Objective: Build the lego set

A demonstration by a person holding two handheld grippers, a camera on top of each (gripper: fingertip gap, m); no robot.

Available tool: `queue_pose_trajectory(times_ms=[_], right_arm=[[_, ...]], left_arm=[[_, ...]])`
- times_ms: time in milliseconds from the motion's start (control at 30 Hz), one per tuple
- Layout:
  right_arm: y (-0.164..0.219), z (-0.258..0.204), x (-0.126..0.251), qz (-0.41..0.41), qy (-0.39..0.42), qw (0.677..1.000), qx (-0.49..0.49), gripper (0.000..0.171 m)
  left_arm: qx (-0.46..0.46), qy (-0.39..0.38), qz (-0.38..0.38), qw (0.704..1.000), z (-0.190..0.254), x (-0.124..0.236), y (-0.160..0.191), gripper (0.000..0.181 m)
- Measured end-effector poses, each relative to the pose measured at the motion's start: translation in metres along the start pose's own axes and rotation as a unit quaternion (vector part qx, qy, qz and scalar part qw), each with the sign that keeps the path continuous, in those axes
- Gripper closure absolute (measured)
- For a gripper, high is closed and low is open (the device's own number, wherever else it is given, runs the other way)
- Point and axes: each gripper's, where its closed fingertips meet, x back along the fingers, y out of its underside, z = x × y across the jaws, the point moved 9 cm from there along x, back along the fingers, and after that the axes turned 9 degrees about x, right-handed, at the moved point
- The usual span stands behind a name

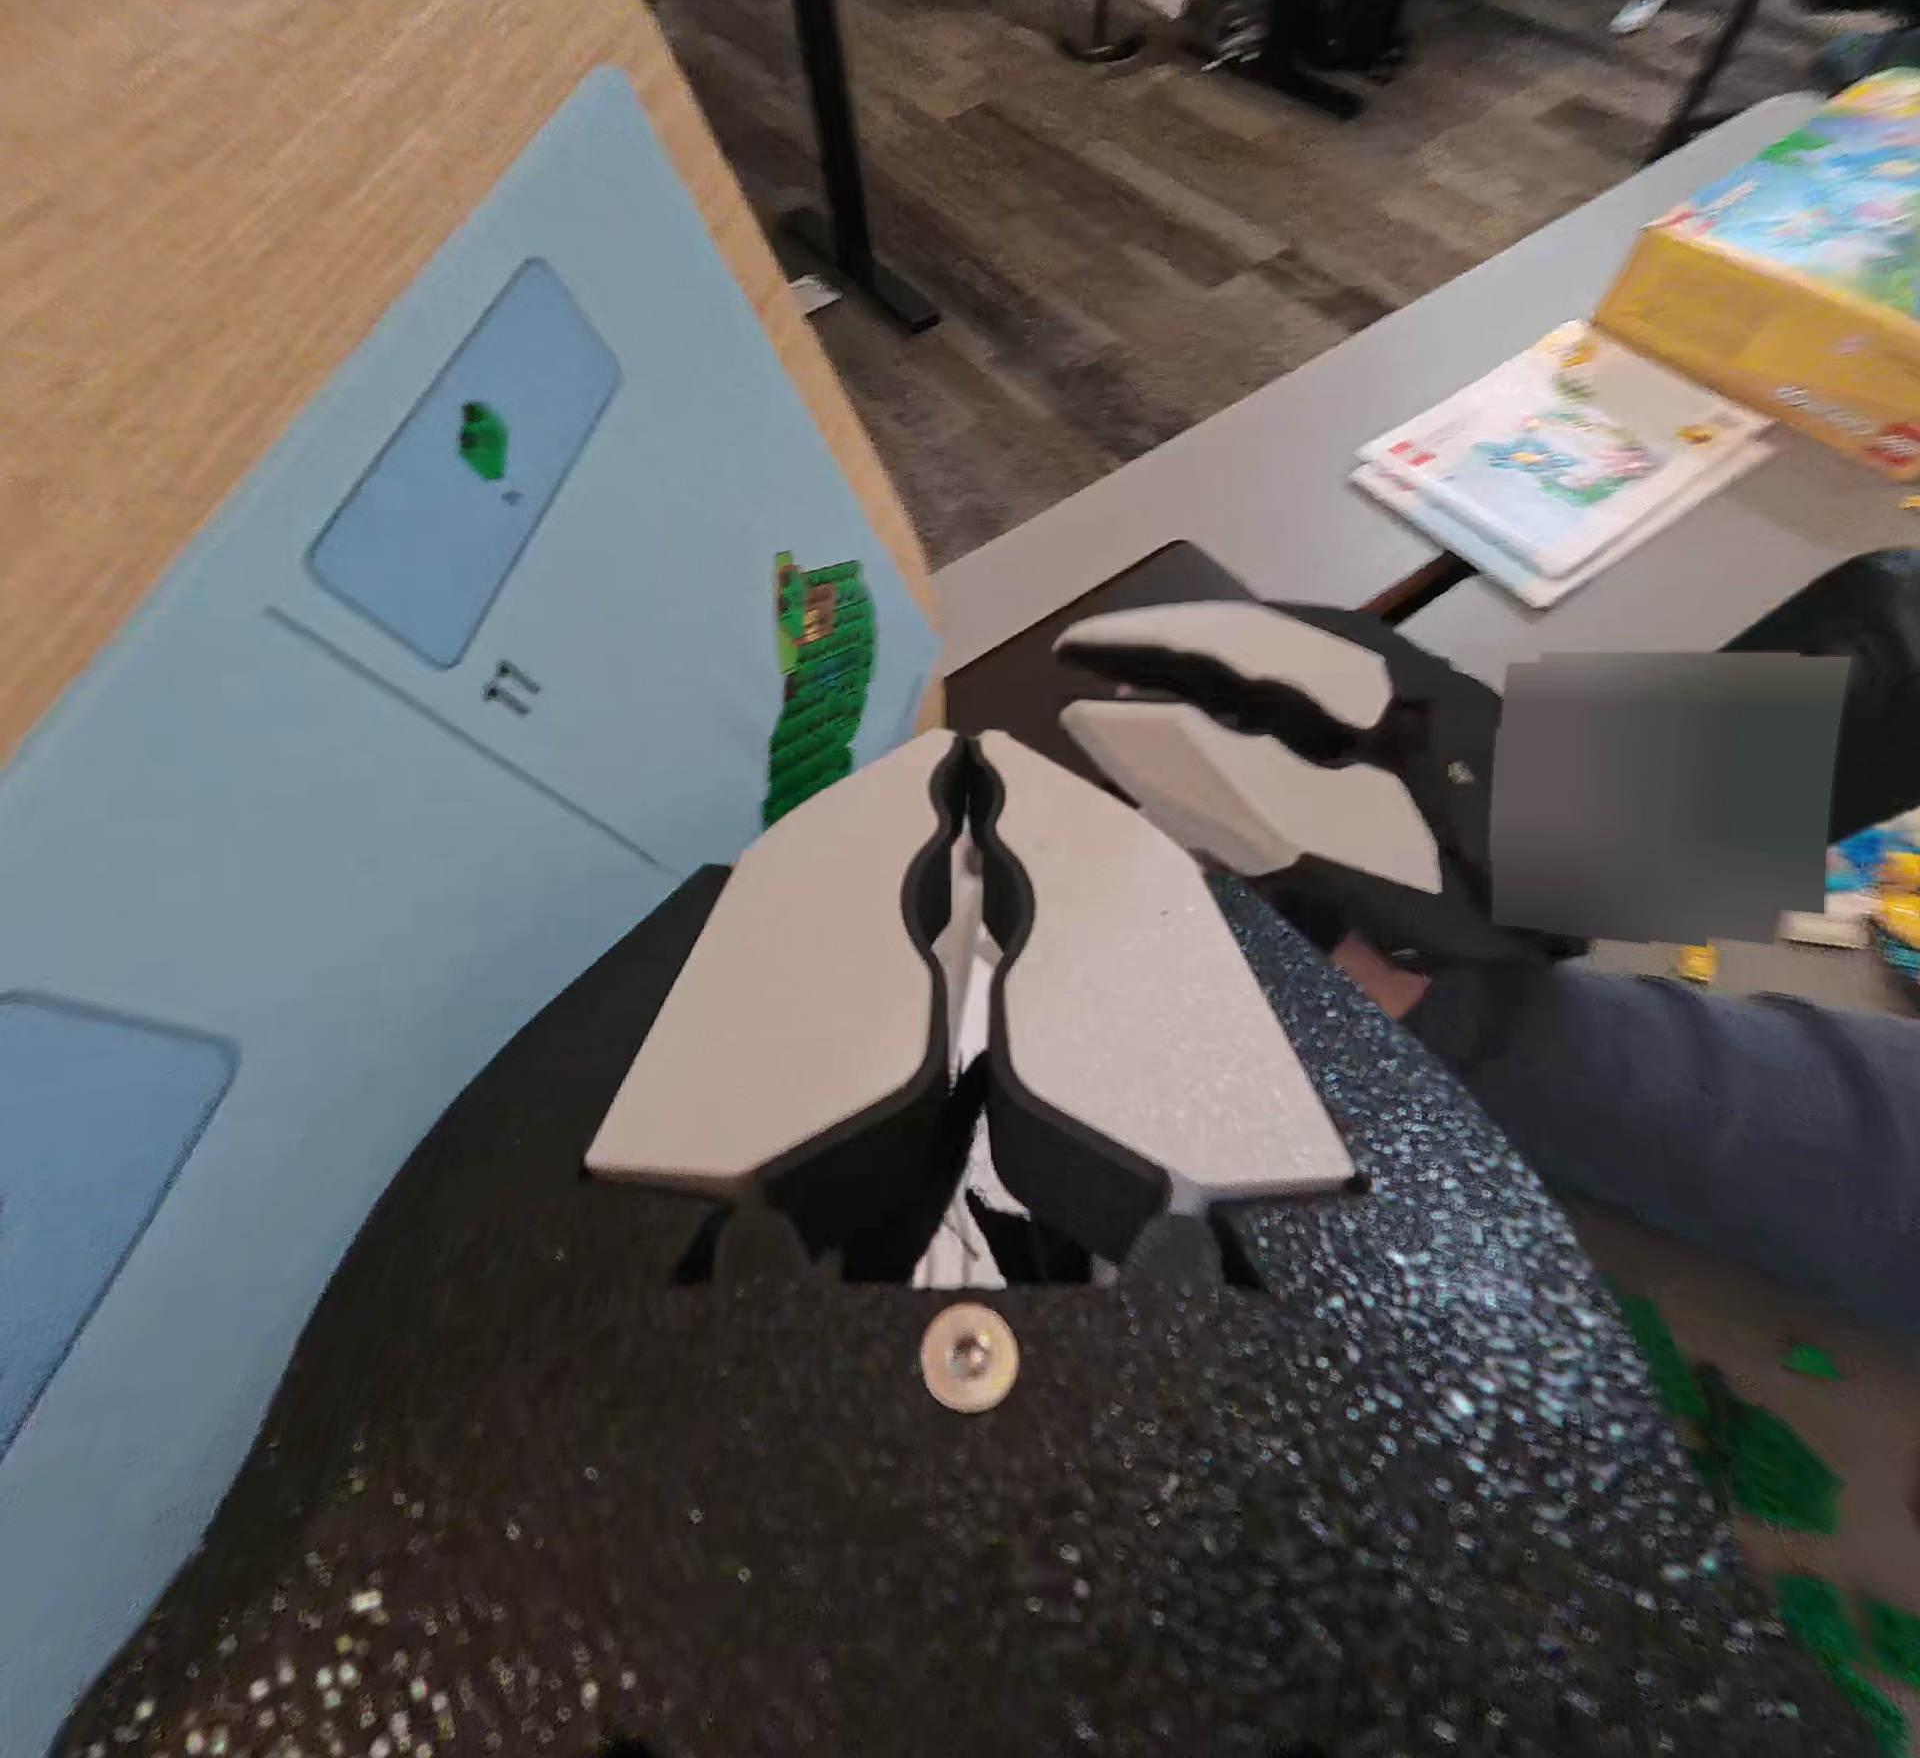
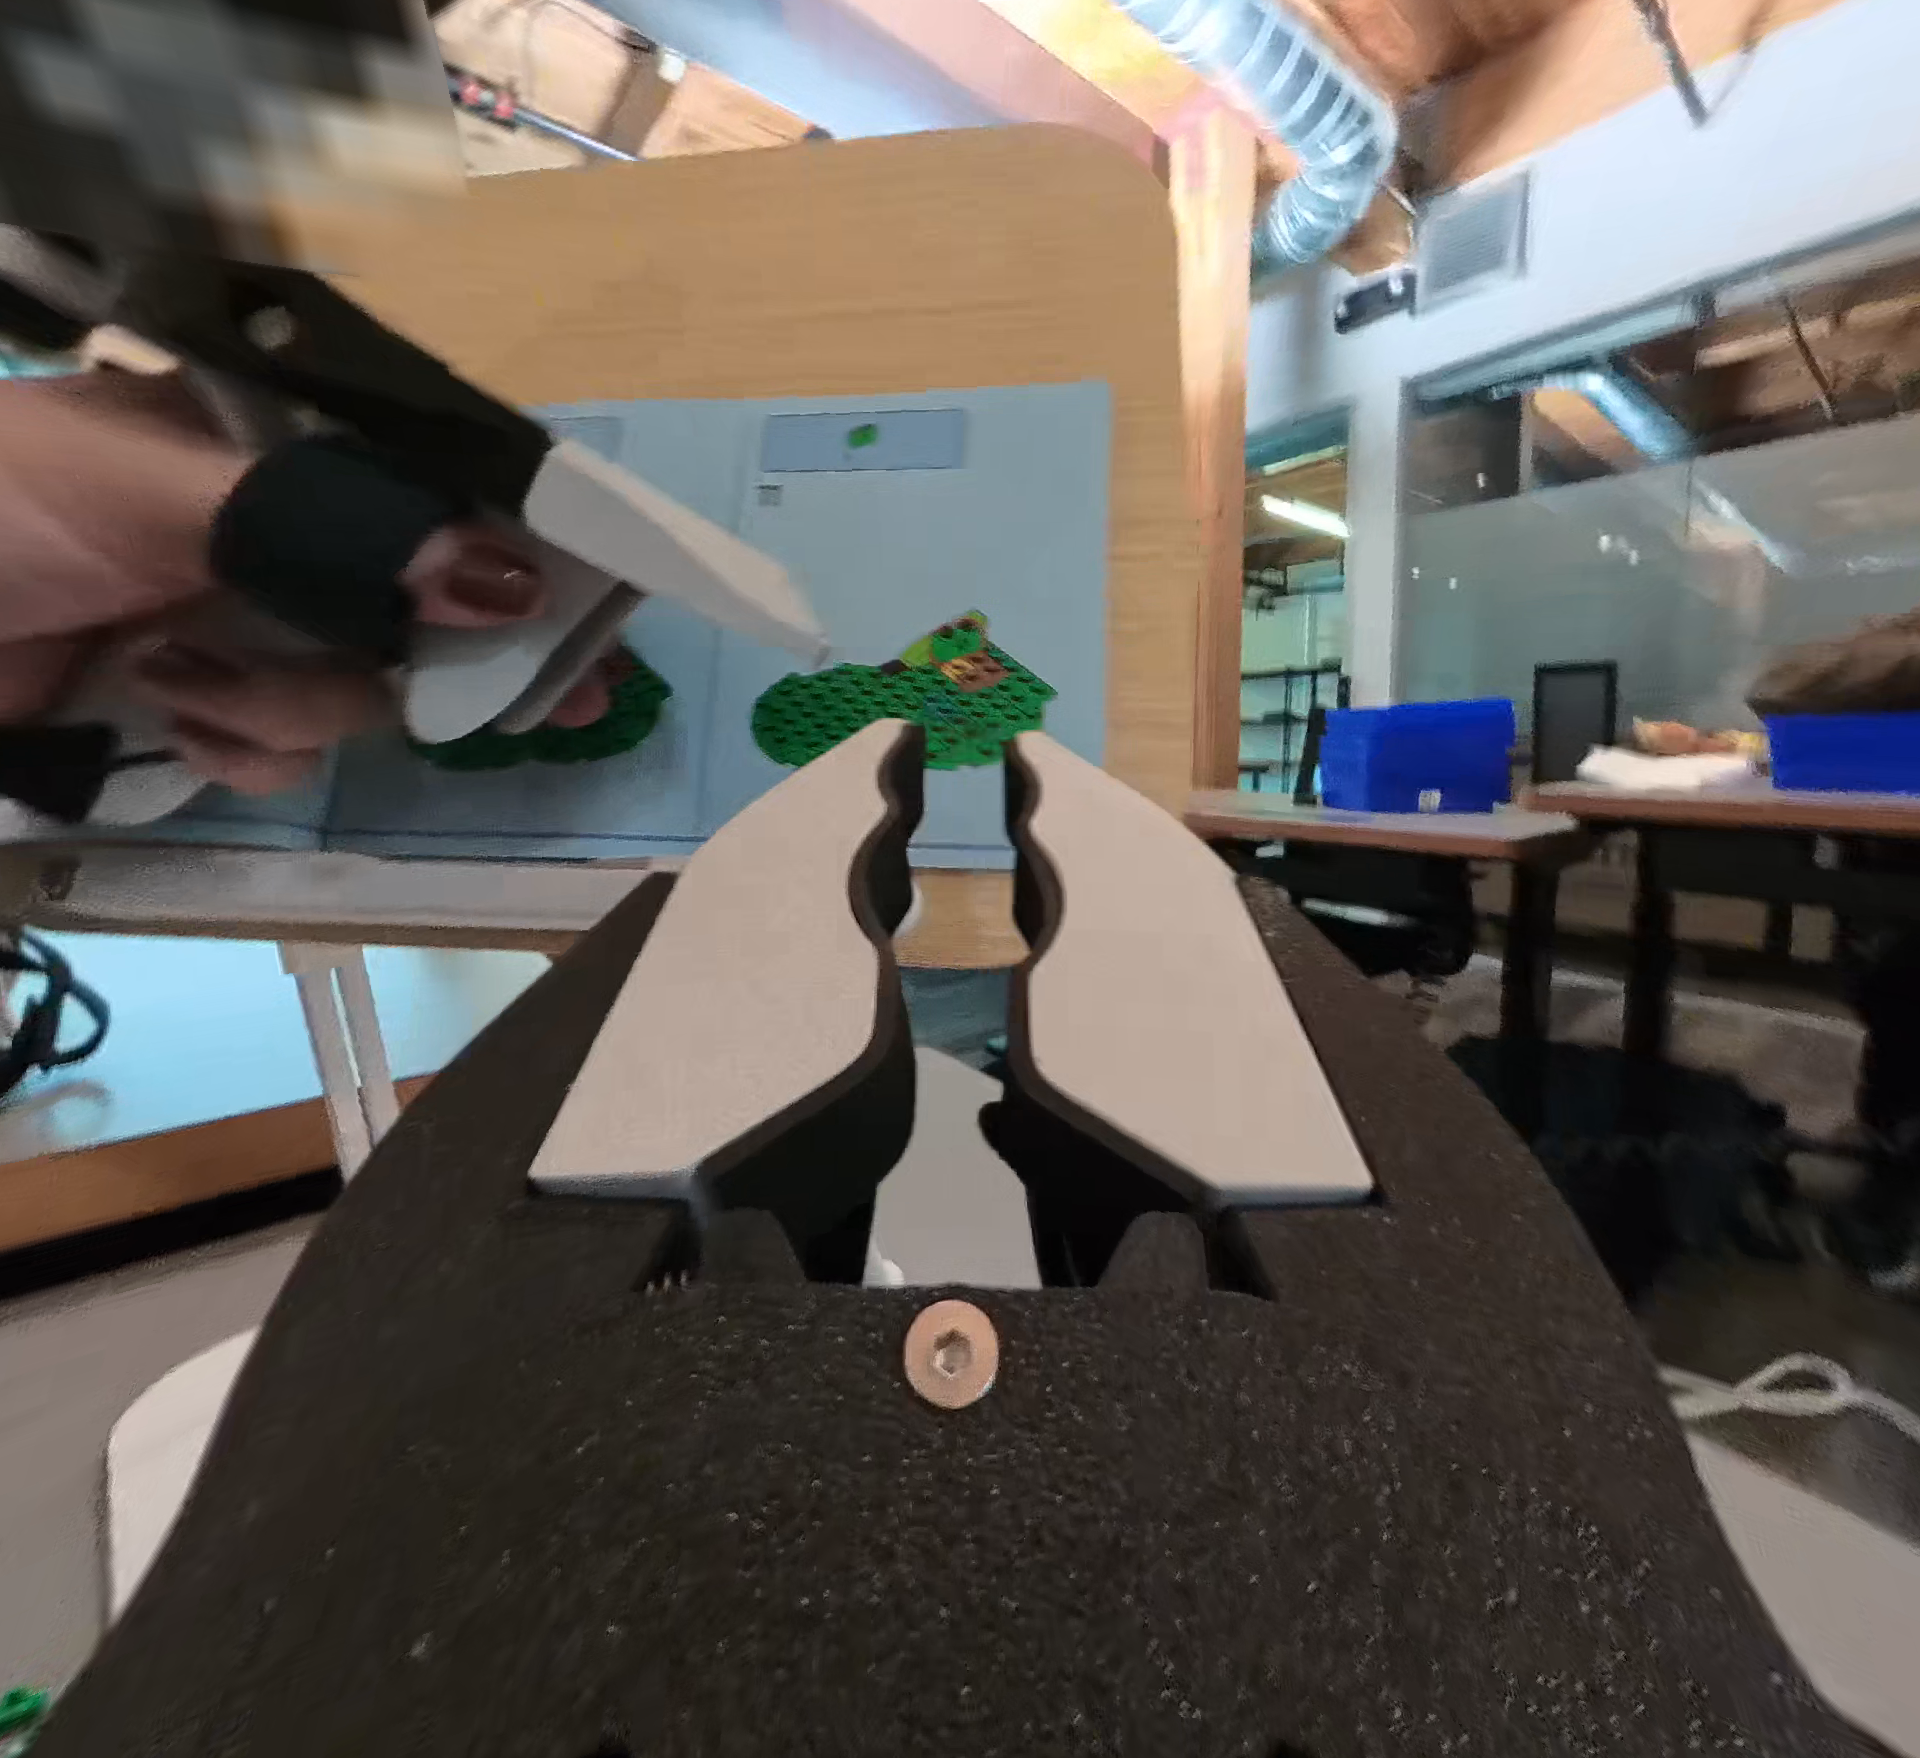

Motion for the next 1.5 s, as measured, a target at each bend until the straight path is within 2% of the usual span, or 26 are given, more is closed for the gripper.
queue_pose_trajectory(times_ms=[133, 300, 533, 667, 1000, 1267, 1367, 1500], right_arm=[[0.011, 0.007, -0.008, -0.052, -0.003, 0.996, -0.072, 0.121], [0.017, 0.008, -0.012, -0.068, -0.019, 0.991, -0.111, 0.113], [0.017, 0.009, -0.017, -0.076, -0.047, 0.985, -0.15, 0.114], [0.015, 0.011, -0.012, -0.062, -0.038, 0.988, -0.137, 0.131], [0.012, 0.015, -0.007, -0.055, -0.011, 0.992, -0.115, 0.16], [0.015, 0.017, -0.013, -0.101, 0.006, 0.988, -0.112, 0.166], [0.017, 0.019, -0.013, -0.115, 0.035, 0.988, -0.092, 0.161], [0.018, 0.019, -0.015, -0.118, 0.029, 0.988, -0.093, 0.151]], left_arm=[[0.017, -0.051, -0.022, 0.998, -0.005, -0.002, 0.004, 0.181], [0.043, -0.076, -0.04, 0.995, -0.012, -0.005, 0.007, 0.181], [0.042, -0.074, -0.051, 0.995, -0.014, -0.005, 0.008, 0.181], [0.041, -0.071, -0.055, 0.995, -0.014, -0.006, 0.009, 0.181], [0.045, -0.056, -0.068, 0.995, -0.013, -0.011, 0.013, 0.181], [0.049, -0.049, -0.072, 0.995, -0.013, -0.012, 0.013, 0.181], [0.049, -0.046, -0.072, 0.995, -0.014, -0.011, 0.013, 0.181], [0.048, -0.044, -0.071, 0.995, -0.014, -0.011, 0.013, 0.181]])
